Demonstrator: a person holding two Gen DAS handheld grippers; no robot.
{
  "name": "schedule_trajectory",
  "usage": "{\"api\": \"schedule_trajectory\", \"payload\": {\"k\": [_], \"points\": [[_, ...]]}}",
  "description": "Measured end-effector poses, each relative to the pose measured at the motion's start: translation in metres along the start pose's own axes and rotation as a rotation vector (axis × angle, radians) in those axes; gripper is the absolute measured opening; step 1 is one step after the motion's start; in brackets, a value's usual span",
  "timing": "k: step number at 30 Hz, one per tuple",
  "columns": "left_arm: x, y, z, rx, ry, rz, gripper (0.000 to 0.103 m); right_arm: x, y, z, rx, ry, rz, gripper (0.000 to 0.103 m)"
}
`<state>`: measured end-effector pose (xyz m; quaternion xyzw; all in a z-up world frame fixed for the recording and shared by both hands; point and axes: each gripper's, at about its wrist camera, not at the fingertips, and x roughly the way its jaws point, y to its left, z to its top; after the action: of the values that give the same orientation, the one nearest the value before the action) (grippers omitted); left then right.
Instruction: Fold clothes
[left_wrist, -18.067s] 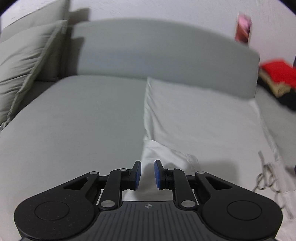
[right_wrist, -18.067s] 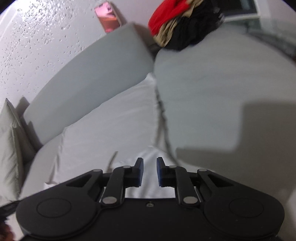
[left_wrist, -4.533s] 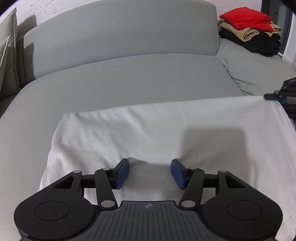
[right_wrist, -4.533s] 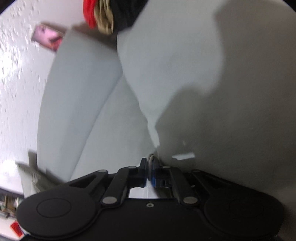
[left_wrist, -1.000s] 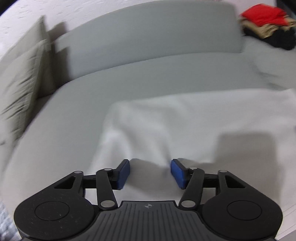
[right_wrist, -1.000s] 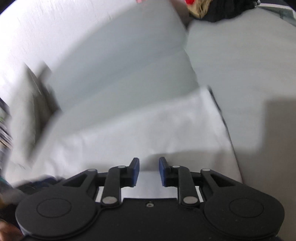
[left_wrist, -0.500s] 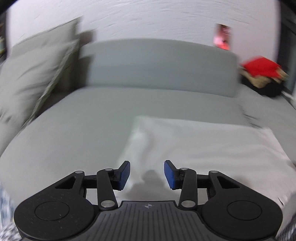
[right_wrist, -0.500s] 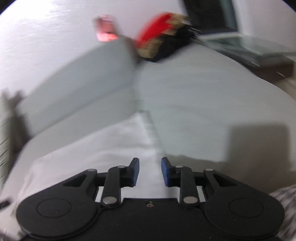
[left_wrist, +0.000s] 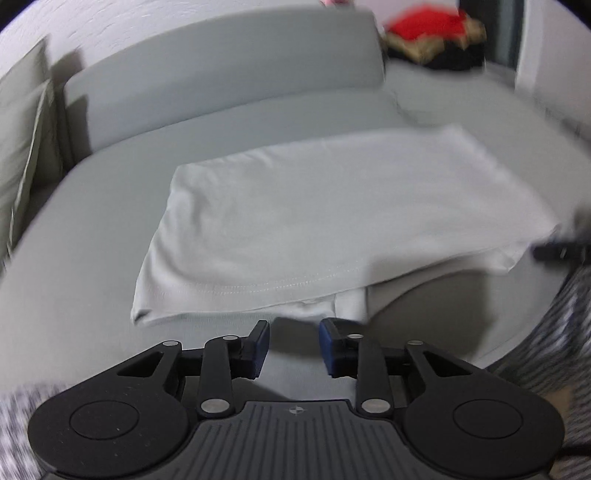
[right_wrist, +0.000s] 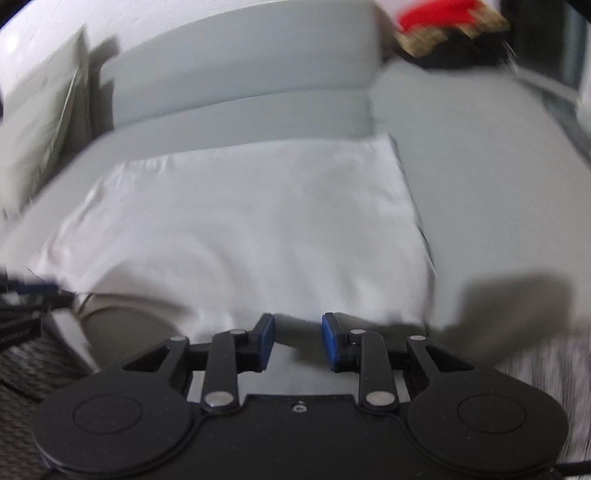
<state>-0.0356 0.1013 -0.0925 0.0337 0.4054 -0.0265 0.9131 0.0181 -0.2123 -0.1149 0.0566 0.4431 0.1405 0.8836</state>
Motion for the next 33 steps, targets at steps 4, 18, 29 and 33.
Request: {"api": "schedule_trajectory", "payload": {"k": [4,18,29,33], "points": [[-0.008,-0.005,0.009,-0.039,-0.150,0.022,0.040,-0.021,-0.013,0.006,0.060,-0.195,0.073,0.027],[0.052,-0.046,0.034,0.082,0.009,-0.038,0.044,0.037,0.059,0.016,-0.095,-0.088,0.114,0.024],[-0.001,-0.036,0.006,0.002,-0.166,0.058,0.055,-0.028,-0.002,-0.022,0.198,-0.130,0.259,0.059],[0.008,-0.038,0.015,-0.028,-0.141,0.046,0.056,-0.028,-0.033,-0.022,0.396,-0.139,0.344,0.059]]}}
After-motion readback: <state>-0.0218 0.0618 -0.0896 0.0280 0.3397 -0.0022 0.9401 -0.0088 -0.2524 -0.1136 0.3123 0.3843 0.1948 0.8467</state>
